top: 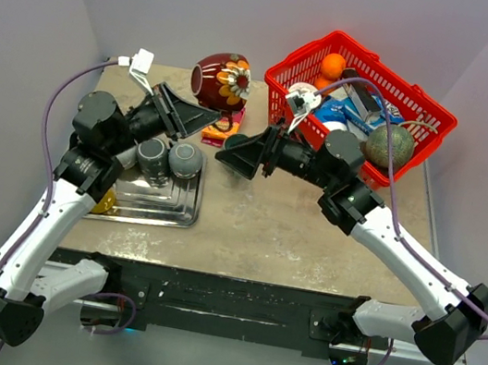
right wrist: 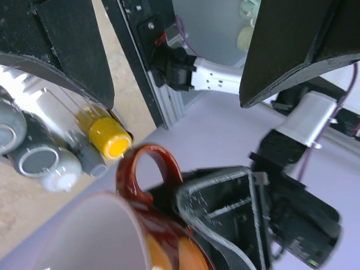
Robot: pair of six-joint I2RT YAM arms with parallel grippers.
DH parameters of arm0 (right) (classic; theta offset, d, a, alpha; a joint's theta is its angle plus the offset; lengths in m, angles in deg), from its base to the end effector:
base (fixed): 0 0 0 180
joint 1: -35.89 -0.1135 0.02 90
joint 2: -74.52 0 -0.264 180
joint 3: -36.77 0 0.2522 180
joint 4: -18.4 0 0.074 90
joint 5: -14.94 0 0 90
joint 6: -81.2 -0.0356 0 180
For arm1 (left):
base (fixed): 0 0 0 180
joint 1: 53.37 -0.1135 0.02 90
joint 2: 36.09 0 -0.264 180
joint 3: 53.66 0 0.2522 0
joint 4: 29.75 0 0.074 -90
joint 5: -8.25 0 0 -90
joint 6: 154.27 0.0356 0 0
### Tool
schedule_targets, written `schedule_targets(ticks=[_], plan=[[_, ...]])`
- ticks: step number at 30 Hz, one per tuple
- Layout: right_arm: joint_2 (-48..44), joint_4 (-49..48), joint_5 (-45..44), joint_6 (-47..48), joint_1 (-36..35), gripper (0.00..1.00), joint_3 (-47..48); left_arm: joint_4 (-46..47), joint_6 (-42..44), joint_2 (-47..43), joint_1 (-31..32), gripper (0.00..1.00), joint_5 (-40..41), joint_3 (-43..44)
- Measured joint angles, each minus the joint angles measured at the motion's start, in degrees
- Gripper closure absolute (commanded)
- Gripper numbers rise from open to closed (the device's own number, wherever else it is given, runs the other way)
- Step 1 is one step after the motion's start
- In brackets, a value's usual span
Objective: Turn the mug right side up
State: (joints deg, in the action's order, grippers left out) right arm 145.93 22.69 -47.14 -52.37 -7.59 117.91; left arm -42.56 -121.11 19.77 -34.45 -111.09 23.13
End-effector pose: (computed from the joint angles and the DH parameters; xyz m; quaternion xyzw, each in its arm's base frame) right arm 0.1985 0.2112 0.4163 -0.1780 0.6530 0.6122 0.4088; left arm 0.1943 -0.0850 0.4369 -0.0250 0.6617 -0.5797 0.4749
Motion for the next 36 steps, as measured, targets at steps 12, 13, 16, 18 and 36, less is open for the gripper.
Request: schedule_targets(ticks=[12,13,16,18,36], plan=[[0.74,-12.26,-1.09,-7.37,0.0,0.35,0.57,9.49,-3.65,-0.87,0.04,1.0,-6.19,-0.44],[1.36,-13.0,-1.11,-8.39,0.02,0.37,0.87,10.05,-3.72,-1.2,0.04,1.0,-6.54,-0.81],[3.76,-14.71,-0.98,-10.51,0.04,0.44,2.27,11.02,-4.09,-1.66,0.13,1.0,-7.37,-1.7],[5.46,-16.37,-0.61,-12.37,0.04,0.46,2.73,11.5,-4.13,-1.77,0.24,1.0,-7.8,-2.27],[5.77,-22.73,2.32,-17.51,0.0,0.53,0.5,13.22,-5.09,-3.52,0.31,1.0,-8.02,-4.57]])
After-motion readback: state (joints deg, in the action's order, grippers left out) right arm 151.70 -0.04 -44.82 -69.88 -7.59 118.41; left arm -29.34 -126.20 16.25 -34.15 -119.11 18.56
